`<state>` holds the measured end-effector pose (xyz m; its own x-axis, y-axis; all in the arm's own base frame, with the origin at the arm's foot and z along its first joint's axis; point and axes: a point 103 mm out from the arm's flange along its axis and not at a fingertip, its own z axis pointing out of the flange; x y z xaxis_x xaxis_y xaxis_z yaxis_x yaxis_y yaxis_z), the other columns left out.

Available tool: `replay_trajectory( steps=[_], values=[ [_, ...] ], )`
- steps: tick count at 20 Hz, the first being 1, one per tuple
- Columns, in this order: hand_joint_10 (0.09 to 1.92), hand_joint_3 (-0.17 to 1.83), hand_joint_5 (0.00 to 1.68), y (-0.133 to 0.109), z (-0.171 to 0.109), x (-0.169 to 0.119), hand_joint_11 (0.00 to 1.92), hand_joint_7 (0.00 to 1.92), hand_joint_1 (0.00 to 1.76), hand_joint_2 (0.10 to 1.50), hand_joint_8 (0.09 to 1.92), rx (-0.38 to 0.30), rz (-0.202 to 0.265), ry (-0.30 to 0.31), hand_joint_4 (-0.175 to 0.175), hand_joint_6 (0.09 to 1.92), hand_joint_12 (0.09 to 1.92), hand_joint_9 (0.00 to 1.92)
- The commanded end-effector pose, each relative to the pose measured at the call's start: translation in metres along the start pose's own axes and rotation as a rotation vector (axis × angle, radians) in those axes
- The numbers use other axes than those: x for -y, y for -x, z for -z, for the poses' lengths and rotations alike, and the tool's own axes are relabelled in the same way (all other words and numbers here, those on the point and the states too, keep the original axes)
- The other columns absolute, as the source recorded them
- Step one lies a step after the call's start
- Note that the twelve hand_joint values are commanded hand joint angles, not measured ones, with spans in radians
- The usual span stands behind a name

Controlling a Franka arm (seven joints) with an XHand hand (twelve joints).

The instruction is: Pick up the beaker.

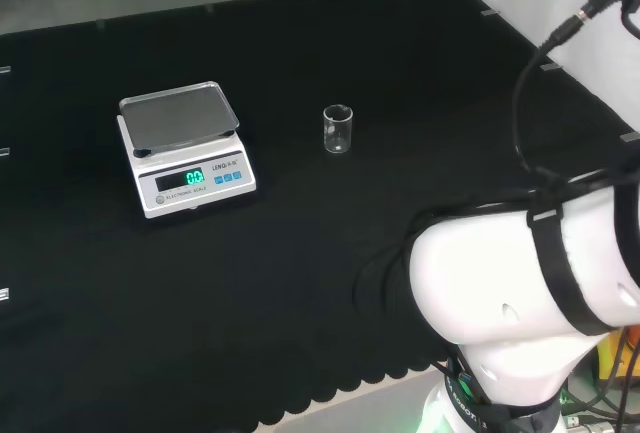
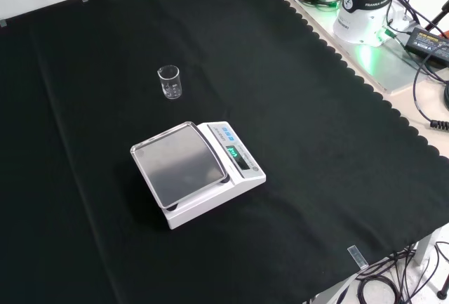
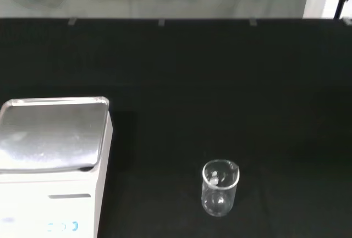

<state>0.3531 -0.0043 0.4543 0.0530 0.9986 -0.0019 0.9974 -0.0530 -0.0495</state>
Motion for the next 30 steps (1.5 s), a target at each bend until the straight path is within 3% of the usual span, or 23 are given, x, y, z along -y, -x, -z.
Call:
replay_trajectory(
  steps=[1,10,14,16,30],
  values=[
    [0.09,-0.07,0.0,0.008,-0.036,-0.047,0.14,0.0,0.23,0.95,0.23,-0.032,0.031,-0.009,-0.004,0.09,1.45,0.24],
    [0.09,-0.07,0.0,0.025,-0.083,-0.082,0.15,0.0,0.24,0.94,0.27,-0.089,0.045,0.003,-0.009,0.09,1.45,0.25],
    [0.59,-0.04,0.0,0.033,-0.103,-0.096,0.15,0.0,0.25,0.93,0.28,-0.115,0.05,0.016,-0.011,0.09,1.45,0.04],
    [0.68,-0.04,0.0,0.036,-0.112,-0.102,0.15,0.0,0.26,0.92,0.28,-0.133,0.051,0.022,-0.012,0.09,1.45,0.01],
    [0.75,-0.03,0.0,0.057,-0.175,-0.146,0.15,0.0,0.27,0.92,0.32,-0.229,0.043,-0.009,-0.016,0.09,1.46,0.0]
  ],
)
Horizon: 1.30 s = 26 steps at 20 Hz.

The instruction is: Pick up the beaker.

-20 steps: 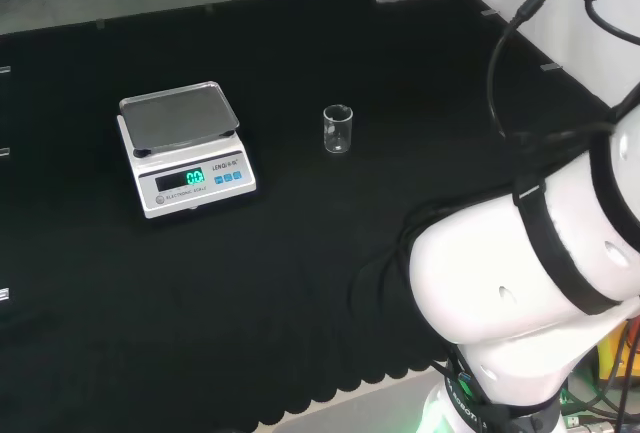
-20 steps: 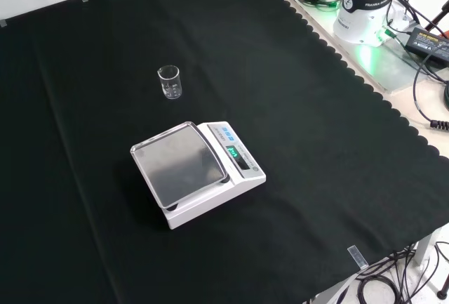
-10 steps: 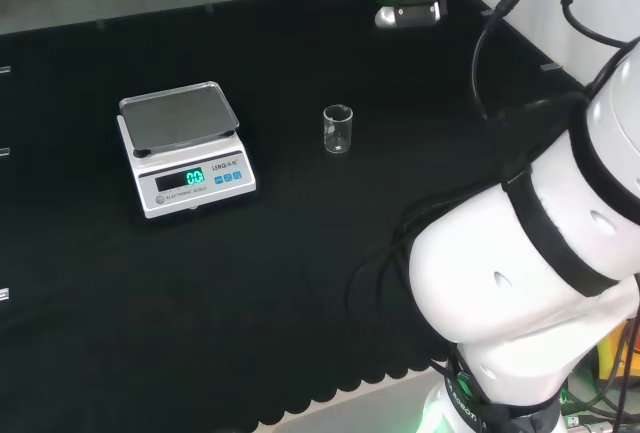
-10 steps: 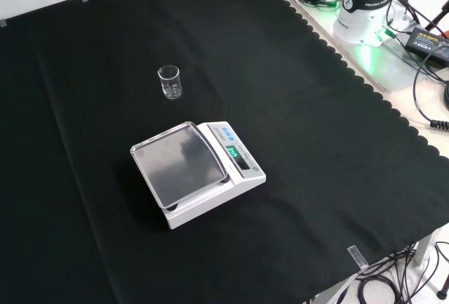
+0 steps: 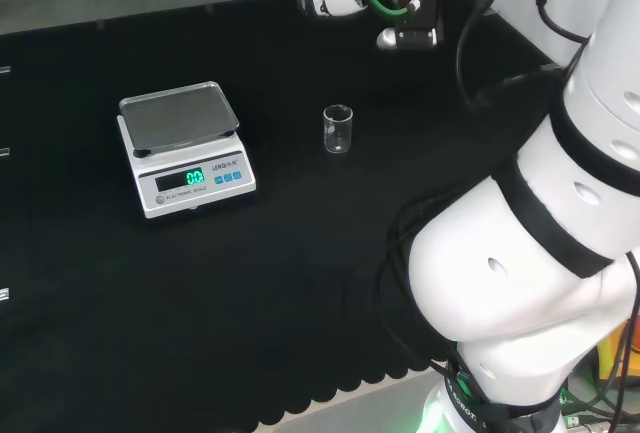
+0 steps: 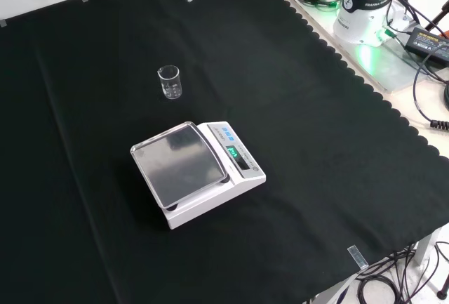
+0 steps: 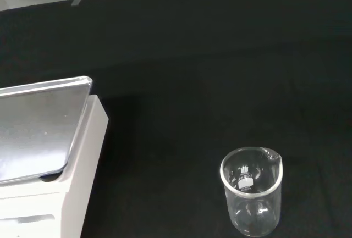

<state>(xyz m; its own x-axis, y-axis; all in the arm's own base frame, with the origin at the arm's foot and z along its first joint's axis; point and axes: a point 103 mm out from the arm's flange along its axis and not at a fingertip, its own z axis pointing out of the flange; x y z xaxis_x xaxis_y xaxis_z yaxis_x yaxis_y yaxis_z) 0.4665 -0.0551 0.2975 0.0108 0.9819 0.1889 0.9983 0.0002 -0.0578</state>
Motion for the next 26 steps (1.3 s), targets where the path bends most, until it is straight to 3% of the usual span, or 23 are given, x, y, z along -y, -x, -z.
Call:
replay_trajectory(
  steps=[1,26],
  values=[
    [0.75,-0.03,0.0,0.02,-0.026,-0.025,0.15,0.0,0.27,0.92,0.32,-0.044,-0.01,0.001,-0.016,0.09,1.46,0.0],
    [0.76,-0.03,0.03,0.035,-0.146,-0.084,0.14,0.0,0.28,0.92,0.33,-0.134,-0.013,-0.199,-0.028,0.09,1.46,0.0]
  ],
)
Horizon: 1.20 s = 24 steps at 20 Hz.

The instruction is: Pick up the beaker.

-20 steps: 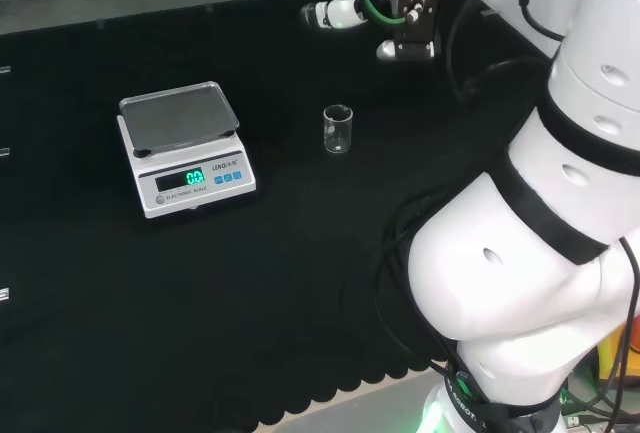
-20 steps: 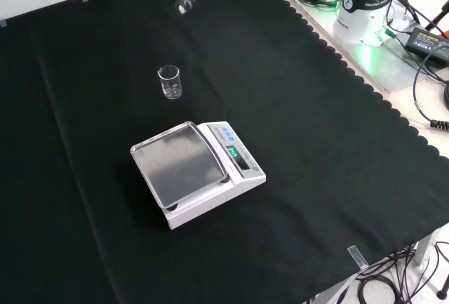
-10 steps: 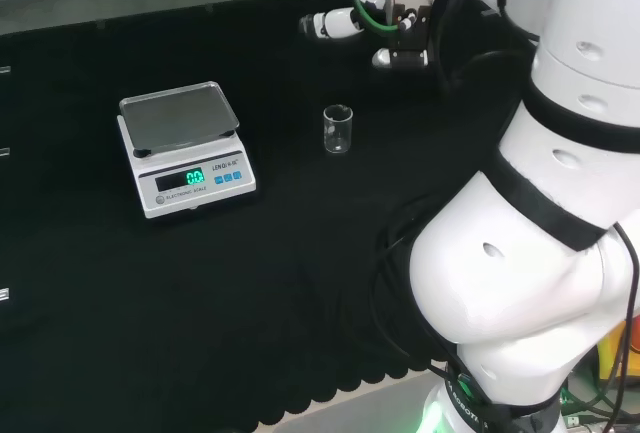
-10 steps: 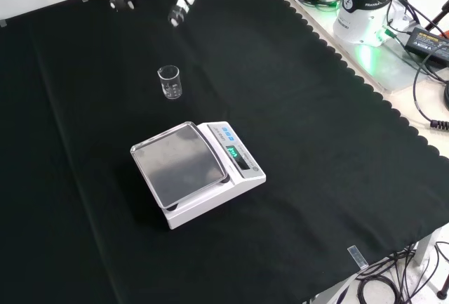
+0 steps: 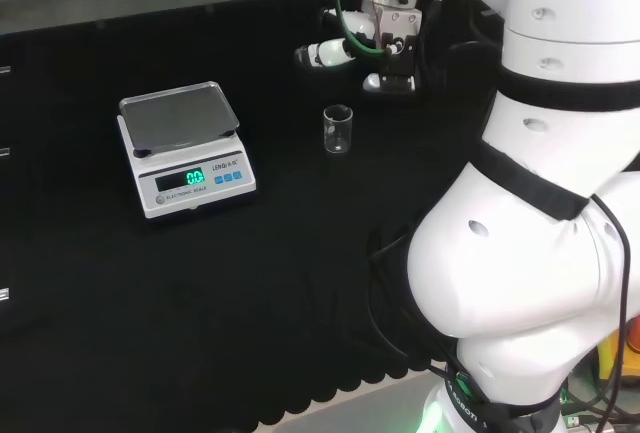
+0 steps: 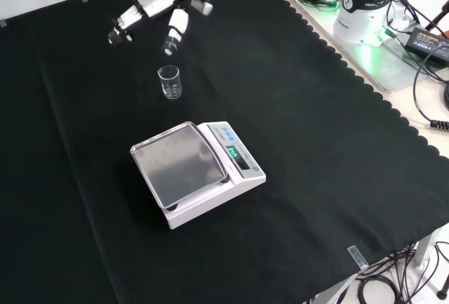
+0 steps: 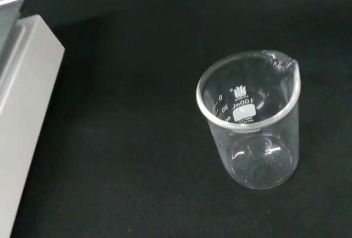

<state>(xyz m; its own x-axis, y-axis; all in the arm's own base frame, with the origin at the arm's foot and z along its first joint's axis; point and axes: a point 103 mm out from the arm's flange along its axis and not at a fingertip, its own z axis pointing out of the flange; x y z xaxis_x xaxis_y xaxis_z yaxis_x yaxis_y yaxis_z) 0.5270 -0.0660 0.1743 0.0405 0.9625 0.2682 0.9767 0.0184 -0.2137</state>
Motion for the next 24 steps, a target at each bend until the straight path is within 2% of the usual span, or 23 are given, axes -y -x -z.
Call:
replay_trajectory(
  steps=[1,10,16,19,24],
  values=[
    [0.76,-0.03,0.03,0.006,-0.032,-0.023,0.14,0.0,0.28,0.92,0.34,-0.052,0.006,-0.05,-0.028,0.09,1.46,0.0],
    [0.76,-0.03,0.04,0.017,-0.067,-0.03,0.13,0.0,0.28,0.92,0.34,-0.064,-0.021,-0.128,-0.029,0.09,1.46,0.0],
    [0.76,-0.03,0.04,0.022,-0.075,-0.024,0.13,0.0,0.28,0.92,0.34,-0.06,-0.033,-0.145,-0.03,0.09,1.47,0.0],
    [0.82,-0.03,0.04,0.024,-0.078,-0.021,0.15,0.0,0.3,0.92,0.34,-0.038,-0.052,-0.162,-0.03,0.09,1.47,0.0],
    [0.91,-0.03,0.05,0.025,-0.079,-0.017,0.26,0.0,0.36,0.9,0.5,-0.007,-0.076,-0.185,-0.036,0.09,1.43,0.09]
  ],
)
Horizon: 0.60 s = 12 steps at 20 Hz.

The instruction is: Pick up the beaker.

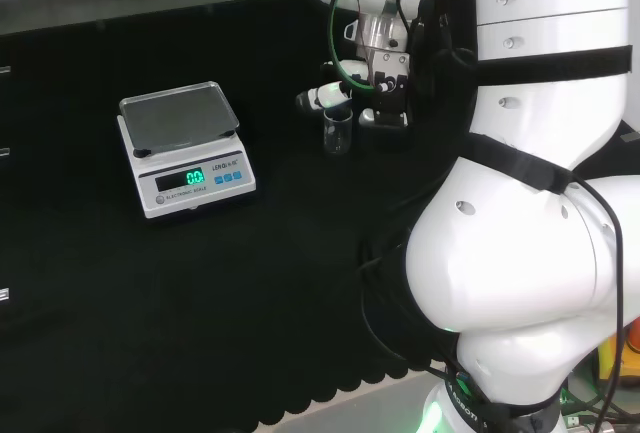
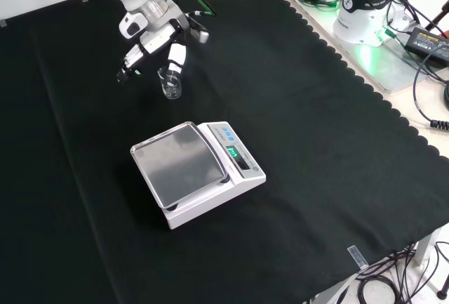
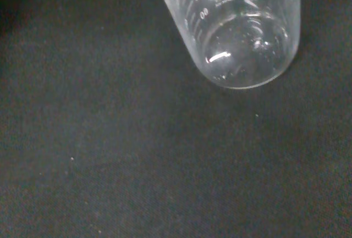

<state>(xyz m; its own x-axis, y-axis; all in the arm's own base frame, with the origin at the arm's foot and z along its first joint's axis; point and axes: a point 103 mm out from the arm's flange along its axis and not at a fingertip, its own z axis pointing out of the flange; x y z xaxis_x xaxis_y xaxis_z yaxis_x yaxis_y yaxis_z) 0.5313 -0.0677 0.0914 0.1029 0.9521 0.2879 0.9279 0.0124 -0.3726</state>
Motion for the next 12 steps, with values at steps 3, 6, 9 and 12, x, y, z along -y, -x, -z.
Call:
replay_trajectory(
  steps=[3,6,9,12],
  values=[
    [0.89,-0.04,0.09,0.0025,-0.0046,0.0062,0.36,0.0,0.39,0.9,0.64,0.062,-0.042,-0.035,-0.048,0.09,1.38,0.21],
    [0.85,-0.04,0.13,0.0023,-0.006,0.0073,0.44,0.04,0.42,0.89,0.75,0.088,-0.059,-0.036,-0.059,0.09,1.35,0.32],
    [0.82,-0.04,0.21,-0.0007,-0.0057,0.0081,0.5,0.11,0.45,0.88,0.8,0.124,-0.07,-0.034,-0.07,0.09,1.32,0.41],
    [0.76,-0.05,0.32,-0.0041,-0.0062,0.0082,0.57,0.21,0.48,0.87,0.82,0.159,-0.081,-0.039,-0.075,0.09,1.27,0.54]
  ],
)
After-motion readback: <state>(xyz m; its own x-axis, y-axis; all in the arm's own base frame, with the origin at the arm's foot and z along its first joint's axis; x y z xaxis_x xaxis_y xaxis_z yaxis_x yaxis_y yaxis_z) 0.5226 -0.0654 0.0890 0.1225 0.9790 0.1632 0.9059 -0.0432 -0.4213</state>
